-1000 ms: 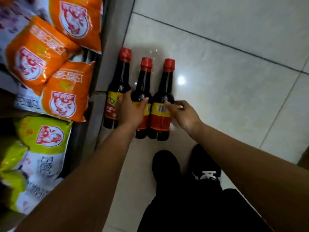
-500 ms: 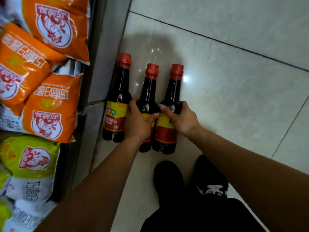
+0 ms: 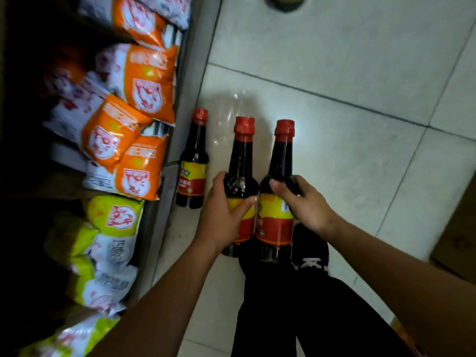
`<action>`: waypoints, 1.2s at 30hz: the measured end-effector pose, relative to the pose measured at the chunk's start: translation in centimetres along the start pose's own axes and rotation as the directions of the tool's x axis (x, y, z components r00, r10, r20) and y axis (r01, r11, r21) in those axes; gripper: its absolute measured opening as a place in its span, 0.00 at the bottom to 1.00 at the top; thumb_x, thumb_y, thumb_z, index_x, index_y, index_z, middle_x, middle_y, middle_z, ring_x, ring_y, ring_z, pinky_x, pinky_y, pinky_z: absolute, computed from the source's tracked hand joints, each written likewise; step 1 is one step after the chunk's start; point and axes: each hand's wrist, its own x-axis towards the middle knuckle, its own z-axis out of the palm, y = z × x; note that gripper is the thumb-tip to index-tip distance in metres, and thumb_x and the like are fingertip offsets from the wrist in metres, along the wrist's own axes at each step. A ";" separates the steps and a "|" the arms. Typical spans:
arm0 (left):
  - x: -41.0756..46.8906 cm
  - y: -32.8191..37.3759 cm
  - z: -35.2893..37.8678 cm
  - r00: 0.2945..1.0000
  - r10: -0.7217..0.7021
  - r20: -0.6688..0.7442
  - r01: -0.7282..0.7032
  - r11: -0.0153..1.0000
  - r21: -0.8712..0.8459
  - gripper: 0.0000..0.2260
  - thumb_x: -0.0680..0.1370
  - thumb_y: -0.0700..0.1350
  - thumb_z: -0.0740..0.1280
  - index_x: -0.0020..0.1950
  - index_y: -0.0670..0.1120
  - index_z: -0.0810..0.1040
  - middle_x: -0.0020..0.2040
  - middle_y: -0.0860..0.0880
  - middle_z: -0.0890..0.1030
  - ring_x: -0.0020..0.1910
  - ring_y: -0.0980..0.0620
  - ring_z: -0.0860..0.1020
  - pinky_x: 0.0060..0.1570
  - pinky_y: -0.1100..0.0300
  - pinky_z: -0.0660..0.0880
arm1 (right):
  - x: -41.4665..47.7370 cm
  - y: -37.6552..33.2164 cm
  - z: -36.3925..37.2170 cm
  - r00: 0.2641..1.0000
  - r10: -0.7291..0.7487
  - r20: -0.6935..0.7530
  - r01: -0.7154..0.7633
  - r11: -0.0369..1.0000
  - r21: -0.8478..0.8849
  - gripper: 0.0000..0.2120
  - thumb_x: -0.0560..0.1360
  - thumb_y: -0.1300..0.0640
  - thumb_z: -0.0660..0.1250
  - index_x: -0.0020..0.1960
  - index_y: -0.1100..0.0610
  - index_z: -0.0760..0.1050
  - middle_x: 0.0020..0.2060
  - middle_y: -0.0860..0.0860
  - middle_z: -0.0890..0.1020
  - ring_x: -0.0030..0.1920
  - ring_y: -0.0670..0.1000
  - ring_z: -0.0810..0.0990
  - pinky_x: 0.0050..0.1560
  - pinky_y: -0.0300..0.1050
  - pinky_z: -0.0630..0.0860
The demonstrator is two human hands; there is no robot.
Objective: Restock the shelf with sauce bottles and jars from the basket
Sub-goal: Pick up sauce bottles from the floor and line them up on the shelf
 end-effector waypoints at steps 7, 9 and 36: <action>-10.8 12.0 -6.7 0.989 0.084 -0.117 -0.105 0.977 -0.186 0.29 0.68 0.48 0.73 0.65 0.55 0.65 0.55 0.66 0.73 0.52 0.75 0.72 0.46 0.82 0.67 | -13.9 -11.0 -4.4 0.989 -0.145 -0.011 0.145 0.984 0.099 0.31 0.53 0.27 0.64 0.50 0.44 0.73 0.47 0.43 0.81 0.47 0.44 0.81 0.48 0.42 0.77; -14.6 16.5 -8.9 0.981 0.101 -0.167 -0.142 0.958 -0.249 0.28 0.67 0.45 0.74 0.63 0.54 0.66 0.55 0.64 0.75 0.53 0.73 0.74 0.48 0.78 0.70 | -18.4 -15.2 -6.0 0.982 -0.190 0.000 0.189 0.974 0.128 0.34 0.53 0.27 0.65 0.53 0.44 0.72 0.48 0.44 0.81 0.49 0.45 0.80 0.50 0.42 0.76; -46.3 48.4 -33.5 0.690 0.515 -0.508 -0.686 0.689 -0.233 0.28 0.66 0.46 0.76 0.61 0.54 0.67 0.61 0.47 0.77 0.58 0.52 0.77 0.58 0.52 0.75 | -59.4 -47.8 -13.0 0.614 -0.789 0.008 0.788 0.613 0.048 0.32 0.56 0.28 0.66 0.54 0.45 0.73 0.54 0.49 0.81 0.53 0.48 0.80 0.57 0.51 0.76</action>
